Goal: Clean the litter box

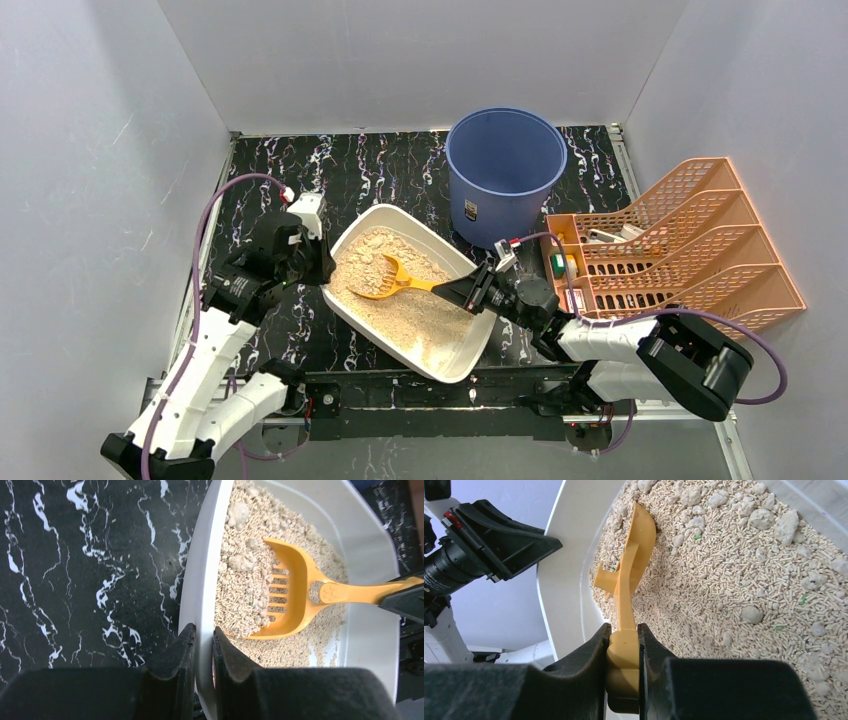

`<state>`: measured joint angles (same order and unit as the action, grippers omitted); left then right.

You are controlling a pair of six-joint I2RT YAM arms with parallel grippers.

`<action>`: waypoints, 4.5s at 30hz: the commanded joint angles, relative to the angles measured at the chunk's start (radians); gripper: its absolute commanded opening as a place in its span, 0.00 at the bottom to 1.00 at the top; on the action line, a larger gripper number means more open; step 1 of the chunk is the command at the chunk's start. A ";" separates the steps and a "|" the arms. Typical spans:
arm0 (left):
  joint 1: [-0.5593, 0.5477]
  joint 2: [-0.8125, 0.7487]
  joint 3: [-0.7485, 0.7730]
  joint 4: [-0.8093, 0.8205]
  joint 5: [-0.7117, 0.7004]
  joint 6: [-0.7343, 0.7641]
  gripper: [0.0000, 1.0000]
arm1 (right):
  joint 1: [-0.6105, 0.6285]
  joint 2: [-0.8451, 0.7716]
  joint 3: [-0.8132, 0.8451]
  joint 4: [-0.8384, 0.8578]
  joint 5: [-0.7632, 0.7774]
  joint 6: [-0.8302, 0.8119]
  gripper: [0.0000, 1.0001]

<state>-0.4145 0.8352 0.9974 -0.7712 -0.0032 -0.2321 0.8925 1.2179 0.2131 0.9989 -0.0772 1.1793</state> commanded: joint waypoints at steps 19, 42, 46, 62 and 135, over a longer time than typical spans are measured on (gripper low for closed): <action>-0.007 -0.132 -0.100 0.215 0.045 -0.089 0.00 | -0.005 0.176 -0.049 0.421 -0.086 0.005 0.01; -0.007 -0.101 -0.218 0.207 -0.162 -0.230 0.00 | -0.061 -0.352 -0.179 0.073 0.064 0.058 0.01; -0.007 -0.061 -0.241 0.207 -0.186 -0.270 0.00 | -0.064 -0.369 -0.190 0.076 0.051 0.129 0.01; -0.007 0.068 -0.306 0.237 -0.231 -0.349 0.21 | -0.077 -0.597 -0.205 -0.159 0.151 0.244 0.01; -0.007 0.081 0.307 -0.087 -0.287 -0.215 0.98 | -0.086 -0.835 0.162 -0.742 0.153 0.182 0.01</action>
<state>-0.4213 0.9260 1.2728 -0.8463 -0.2939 -0.4721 0.8055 0.3885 0.2909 0.3492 0.0204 1.3792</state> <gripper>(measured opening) 0.981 0.282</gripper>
